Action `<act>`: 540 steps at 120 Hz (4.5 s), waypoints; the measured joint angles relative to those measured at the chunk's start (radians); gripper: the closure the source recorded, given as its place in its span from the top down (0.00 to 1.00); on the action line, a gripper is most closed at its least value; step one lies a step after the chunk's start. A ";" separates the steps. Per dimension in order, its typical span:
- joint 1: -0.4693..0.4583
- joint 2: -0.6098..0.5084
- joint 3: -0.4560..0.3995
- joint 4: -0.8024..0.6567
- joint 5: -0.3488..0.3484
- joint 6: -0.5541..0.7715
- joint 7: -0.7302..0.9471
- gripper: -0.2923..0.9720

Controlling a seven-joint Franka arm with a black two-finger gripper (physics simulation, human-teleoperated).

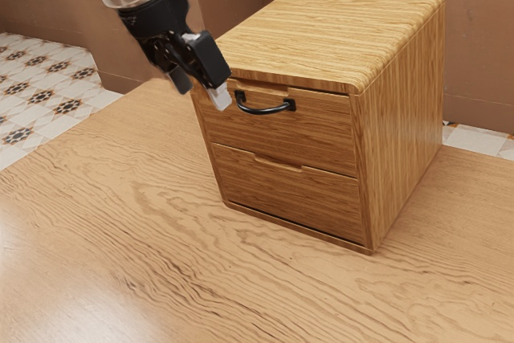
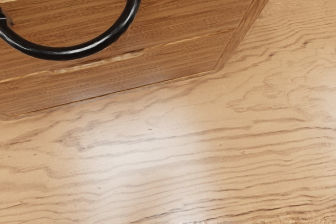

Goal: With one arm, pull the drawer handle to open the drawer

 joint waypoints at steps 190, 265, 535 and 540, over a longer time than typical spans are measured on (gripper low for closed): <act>-0.056 -0.185 0.029 -0.390 0.034 0.525 1.353 0.75; -0.061 -0.163 0.099 -0.383 0.026 0.614 1.502 0.48; -0.041 0.003 0.123 -0.409 0.009 0.673 1.581 0.45; -0.040 0.006 0.121 -0.408 0.008 0.673 1.581 0.43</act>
